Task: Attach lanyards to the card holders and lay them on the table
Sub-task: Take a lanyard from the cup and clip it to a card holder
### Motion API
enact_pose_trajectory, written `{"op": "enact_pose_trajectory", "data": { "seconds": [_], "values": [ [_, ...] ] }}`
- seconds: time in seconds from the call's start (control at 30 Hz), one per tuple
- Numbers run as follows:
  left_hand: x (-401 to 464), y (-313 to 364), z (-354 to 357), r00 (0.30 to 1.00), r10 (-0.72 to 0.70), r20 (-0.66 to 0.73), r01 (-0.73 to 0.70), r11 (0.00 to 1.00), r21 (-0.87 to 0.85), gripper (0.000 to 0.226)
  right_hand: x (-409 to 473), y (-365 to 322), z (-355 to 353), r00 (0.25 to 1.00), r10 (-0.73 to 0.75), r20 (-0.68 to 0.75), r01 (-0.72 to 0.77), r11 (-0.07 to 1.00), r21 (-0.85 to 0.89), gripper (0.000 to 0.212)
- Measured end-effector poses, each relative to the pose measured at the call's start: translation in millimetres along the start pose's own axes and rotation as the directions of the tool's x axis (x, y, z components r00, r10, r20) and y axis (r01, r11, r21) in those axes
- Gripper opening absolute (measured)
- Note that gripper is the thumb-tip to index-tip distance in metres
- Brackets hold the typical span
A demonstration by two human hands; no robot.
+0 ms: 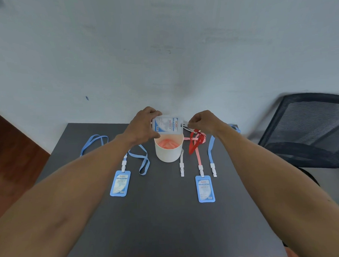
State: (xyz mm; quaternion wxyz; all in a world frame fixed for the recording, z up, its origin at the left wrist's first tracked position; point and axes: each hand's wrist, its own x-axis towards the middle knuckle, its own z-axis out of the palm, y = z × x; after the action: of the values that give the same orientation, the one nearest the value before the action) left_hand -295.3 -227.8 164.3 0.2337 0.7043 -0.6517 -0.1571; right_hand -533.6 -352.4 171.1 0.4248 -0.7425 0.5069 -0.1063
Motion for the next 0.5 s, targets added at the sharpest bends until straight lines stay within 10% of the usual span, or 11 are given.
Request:
{"op": "enact_pose_trajectory", "data": {
  "seconds": [0.5],
  "values": [
    [16, 26, -39, 0.994, 0.017, -0.111, -0.016, 1.000, 0.012, 0.085, -7, -37, -61, 0.949, -0.104, -0.297, 0.189, 0.943, 0.275, 0.014]
  ]
}}
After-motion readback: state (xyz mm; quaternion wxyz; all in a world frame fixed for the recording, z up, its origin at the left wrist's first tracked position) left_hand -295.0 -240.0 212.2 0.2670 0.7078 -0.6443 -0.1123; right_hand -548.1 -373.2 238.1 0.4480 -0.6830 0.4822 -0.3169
